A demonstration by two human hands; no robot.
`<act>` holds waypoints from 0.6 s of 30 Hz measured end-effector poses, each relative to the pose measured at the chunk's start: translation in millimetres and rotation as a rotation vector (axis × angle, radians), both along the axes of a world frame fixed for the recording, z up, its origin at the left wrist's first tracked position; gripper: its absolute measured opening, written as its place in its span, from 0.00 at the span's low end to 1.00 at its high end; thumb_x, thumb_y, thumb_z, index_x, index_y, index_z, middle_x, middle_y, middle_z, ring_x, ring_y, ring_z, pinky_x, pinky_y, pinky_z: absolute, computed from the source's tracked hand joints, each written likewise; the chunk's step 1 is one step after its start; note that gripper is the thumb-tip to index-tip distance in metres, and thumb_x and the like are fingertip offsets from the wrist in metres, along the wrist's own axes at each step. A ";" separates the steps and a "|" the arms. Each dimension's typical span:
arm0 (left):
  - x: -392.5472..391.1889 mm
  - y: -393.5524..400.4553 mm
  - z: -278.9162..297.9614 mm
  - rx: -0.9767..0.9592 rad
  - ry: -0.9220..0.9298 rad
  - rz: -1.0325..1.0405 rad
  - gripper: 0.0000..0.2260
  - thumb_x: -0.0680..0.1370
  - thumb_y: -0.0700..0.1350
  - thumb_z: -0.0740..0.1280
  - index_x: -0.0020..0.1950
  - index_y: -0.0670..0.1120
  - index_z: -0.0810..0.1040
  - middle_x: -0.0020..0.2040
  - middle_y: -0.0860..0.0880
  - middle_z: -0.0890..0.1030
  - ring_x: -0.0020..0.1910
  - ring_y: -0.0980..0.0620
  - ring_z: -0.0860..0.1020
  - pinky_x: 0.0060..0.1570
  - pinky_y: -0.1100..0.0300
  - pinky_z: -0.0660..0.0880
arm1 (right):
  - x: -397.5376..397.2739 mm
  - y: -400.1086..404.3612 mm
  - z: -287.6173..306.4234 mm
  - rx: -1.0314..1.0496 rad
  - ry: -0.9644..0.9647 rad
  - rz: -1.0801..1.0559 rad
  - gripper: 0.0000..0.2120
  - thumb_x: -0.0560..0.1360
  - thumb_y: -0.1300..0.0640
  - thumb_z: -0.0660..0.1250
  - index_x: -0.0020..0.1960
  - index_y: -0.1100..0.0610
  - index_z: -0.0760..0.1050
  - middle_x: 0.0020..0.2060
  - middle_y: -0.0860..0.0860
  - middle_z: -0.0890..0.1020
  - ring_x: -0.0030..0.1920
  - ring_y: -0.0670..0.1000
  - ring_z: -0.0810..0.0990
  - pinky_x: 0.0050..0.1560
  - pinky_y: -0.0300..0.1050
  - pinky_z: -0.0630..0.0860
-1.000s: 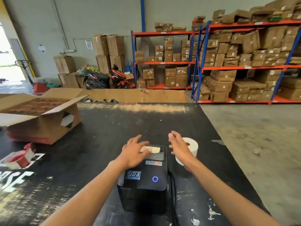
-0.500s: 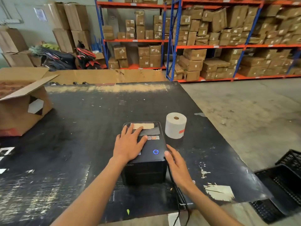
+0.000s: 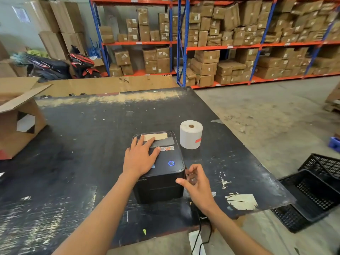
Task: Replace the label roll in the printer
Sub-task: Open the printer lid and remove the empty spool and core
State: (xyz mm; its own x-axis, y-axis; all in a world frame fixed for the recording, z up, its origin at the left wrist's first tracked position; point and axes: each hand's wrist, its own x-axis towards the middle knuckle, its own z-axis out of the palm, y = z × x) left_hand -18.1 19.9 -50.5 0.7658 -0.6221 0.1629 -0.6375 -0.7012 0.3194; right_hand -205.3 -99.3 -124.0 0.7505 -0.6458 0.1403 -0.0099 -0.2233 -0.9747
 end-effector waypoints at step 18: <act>-4.7 37.1 5.3 -0.500 0.359 0.055 0.19 0.79 0.50 0.67 0.70 0.52 0.74 0.79 0.44 0.56 0.78 0.45 0.57 0.73 0.49 0.60 | 1.5 -0.1 16.7 -0.064 0.050 0.065 0.20 0.73 0.52 0.75 0.60 0.44 0.71 0.52 0.46 0.79 0.53 0.47 0.79 0.52 0.39 0.77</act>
State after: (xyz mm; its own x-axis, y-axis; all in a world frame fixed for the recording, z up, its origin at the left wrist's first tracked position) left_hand -22.8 57.0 -45.2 0.8558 -0.4948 0.1506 -0.3964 -0.4404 0.8056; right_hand -203.9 -99.4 -107.3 0.7980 -0.5861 0.1405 -0.0420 -0.2866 -0.9571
